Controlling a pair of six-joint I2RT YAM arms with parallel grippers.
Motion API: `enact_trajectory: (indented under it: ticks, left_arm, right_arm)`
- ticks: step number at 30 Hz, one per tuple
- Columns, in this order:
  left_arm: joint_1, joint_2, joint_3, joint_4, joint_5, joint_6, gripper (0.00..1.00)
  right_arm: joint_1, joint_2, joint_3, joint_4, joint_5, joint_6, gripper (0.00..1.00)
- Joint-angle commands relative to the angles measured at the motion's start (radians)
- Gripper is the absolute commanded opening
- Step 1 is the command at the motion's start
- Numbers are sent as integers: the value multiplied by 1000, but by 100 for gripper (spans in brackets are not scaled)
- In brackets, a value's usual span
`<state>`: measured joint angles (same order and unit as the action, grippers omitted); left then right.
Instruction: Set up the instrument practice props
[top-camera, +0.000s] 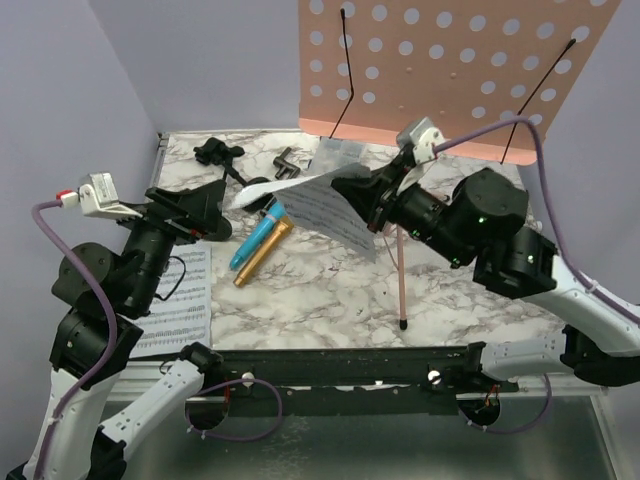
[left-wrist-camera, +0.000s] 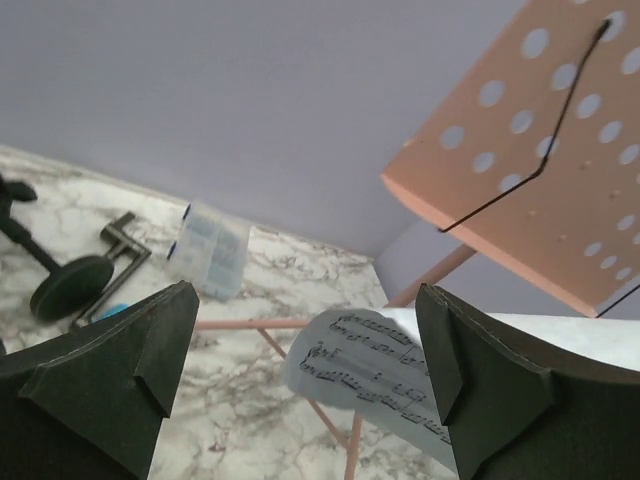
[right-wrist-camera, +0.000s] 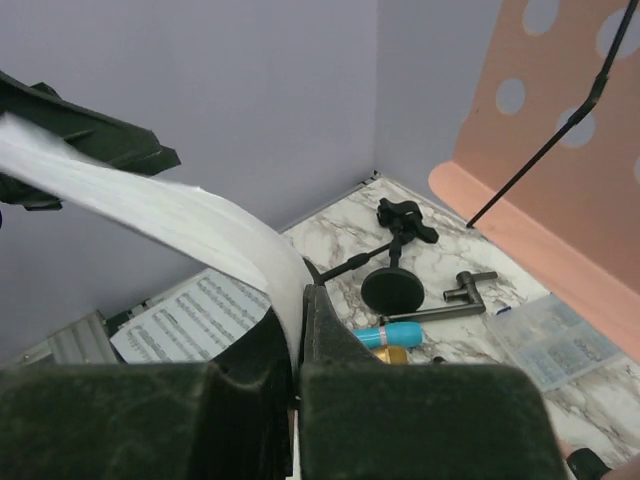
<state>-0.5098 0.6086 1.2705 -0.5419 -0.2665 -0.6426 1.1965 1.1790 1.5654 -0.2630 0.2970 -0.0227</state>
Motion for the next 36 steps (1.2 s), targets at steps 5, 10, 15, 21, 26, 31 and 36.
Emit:
enact_trajectory:
  ticks: [5,10,15,21,26,31,36]
  left_arm:
    - [4,120,176,129,93,156,99]
    - [4,130,234,135,6,127,99]
    - [4,202,282,148,264,203,99]
    - [4,300,301,156,494,180,99]
    - [4,378,319,217,663,137,99]
    - [4,460,357,290,783,93,98]
    - [4,537,403,342,773,50,90]
  right_arm:
    - [-12,169,474,-483,56,32,0]
    - [-12,220,581,-547,79,-10,0]
    - [-13,280,743,-539,247,-135,0]
    - [-20,415,978,-515,297,-311,0]
    - [-21,355,873,-366,375,-420,0]
    - [-21,224,723,-220,402,-463,0]
    - [-21,190,699,-111,488,-572,0]
